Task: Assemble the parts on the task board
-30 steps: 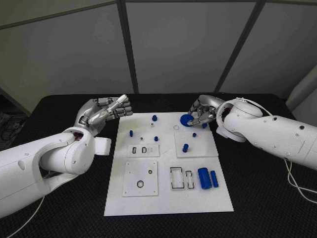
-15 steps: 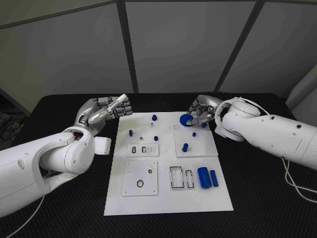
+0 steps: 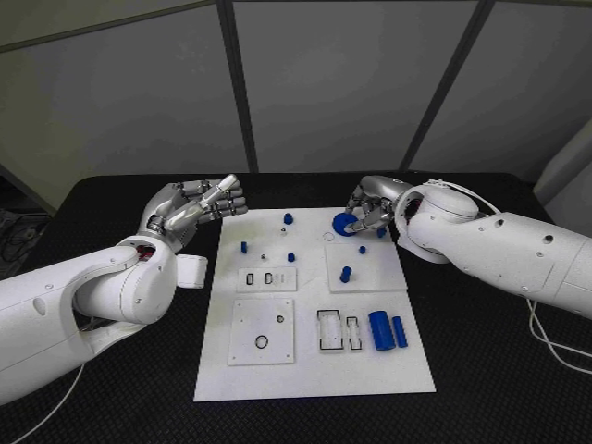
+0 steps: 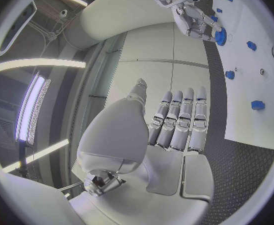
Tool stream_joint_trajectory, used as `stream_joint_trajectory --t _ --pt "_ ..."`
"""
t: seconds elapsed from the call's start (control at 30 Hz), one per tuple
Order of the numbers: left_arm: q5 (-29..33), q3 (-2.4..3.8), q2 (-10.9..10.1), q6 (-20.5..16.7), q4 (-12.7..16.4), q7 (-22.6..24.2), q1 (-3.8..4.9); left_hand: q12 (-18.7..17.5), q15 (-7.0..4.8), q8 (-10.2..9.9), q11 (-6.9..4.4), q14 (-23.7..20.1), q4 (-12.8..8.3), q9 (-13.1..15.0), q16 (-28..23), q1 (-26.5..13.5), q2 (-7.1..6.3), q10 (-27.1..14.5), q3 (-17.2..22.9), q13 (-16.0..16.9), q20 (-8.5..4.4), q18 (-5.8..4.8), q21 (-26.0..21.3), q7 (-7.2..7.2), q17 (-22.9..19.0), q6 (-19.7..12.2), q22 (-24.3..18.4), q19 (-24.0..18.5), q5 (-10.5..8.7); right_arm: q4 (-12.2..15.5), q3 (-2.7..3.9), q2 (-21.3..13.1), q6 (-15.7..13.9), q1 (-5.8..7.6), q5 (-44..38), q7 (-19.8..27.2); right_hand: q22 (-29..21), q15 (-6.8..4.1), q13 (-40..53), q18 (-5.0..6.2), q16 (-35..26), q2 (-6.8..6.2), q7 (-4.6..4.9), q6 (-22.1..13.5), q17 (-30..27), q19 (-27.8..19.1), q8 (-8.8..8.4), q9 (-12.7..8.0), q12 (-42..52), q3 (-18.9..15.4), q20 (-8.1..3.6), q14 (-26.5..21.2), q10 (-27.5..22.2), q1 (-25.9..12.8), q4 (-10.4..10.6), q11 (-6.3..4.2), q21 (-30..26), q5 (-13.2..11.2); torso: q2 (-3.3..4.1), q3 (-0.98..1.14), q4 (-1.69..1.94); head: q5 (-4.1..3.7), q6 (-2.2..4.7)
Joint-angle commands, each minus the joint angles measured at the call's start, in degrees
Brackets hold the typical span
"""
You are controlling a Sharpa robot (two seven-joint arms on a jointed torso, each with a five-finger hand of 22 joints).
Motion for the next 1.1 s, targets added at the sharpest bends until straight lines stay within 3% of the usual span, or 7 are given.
stream_joint_trajectory --t 0.03,0.4,0.73,1.1 --pt "-0.44 0.05 0.0 0.83 0.03 0.09 0.08 -0.09 -0.16 -0.33 0.0 0.35 -0.38 -0.03 -0.33 0.0 0.66 0.13 -0.09 0.09 0.16 -0.47 -0.2 -0.02 -0.05 0.45 -0.07 -0.15 -0.33 0.49 0.02 0.1 -0.69 0.09 -5.89 -0.28 1.92 -0.05 1.29 -1.21 0.3 0.67 -0.05 0.43 7.34 0.55 0.17 0.03 1.16 0.29 -0.08 4.49 0.81 0.2 -0.05 0.01 0.59 -0.2 -0.02 0.02 -0.01 0.13 0.04" --pt "-0.45 0.05 -0.03 0.92 0.01 0.06 0.08 -0.09 -0.16 -0.33 0.0 0.35 -0.38 -0.03 -0.33 0.0 0.66 0.13 -0.09 0.09 0.16 -0.47 -0.2 -0.02 -0.05 0.45 -0.07 -0.15 -0.33 2.84 0.01 0.13 -4.01 0.06 -8.41 0.5 3.81 -0.45 6.82 -1.58 0.64 2.02 -0.63 2.55 8.11 1.57 0.65 -0.05 6.1 1.67 -0.43 4.62 3.75 0.79 -0.58 -0.5 1.51 0.12 0.01 0.05 0.01 0.1 0.24" --pt "-0.45 0.05 -0.23 0.92 0.17 0.03 0.08 -0.09 -0.16 -0.33 0.0 0.35 -0.38 -0.03 -0.33 0.0 0.66 0.13 -0.09 0.09 0.16 -0.47 -0.2 -0.02 -0.05 0.45 -0.07 -0.15 -0.33 7.68 0.02 0.39 -8.97 0.06 -9.7 0.85 4.65 -0.56 7.98 -1.75 0.74 2.14 -0.69 2.84 8.35 2.03 0.38 -0.25 7.02 2.75 -0.57 4.65 4.17 1.04 -0.77 -0.58 1.91 1.35 -0.01 0.0 0.05 0.29 0.57" --pt "-0.45 0.05 -0.15 0.95 0.21 0.02 0.09 -0.09 -0.16 -0.33 0.0 0.35 -0.38 -0.03 -0.33 0.0 0.66 0.13 -0.09 0.09 0.16 -0.47 -0.2 -0.02 -0.05 0.45 -0.07 -0.15 -0.33 6.73 -0.03 5.21 -9.15 0.08 -10.87 0.75 5.03 -0.58 8.2 -1.83 0.75 2.23 -0.71 3.01 8.38 2.23 0.31 -0.3 7.17 3.25 -0.6 4.66 4.21 1.2 -0.89 -0.61 2.08 1.66 0.04 -0.01 0.09 0.61 0.61"
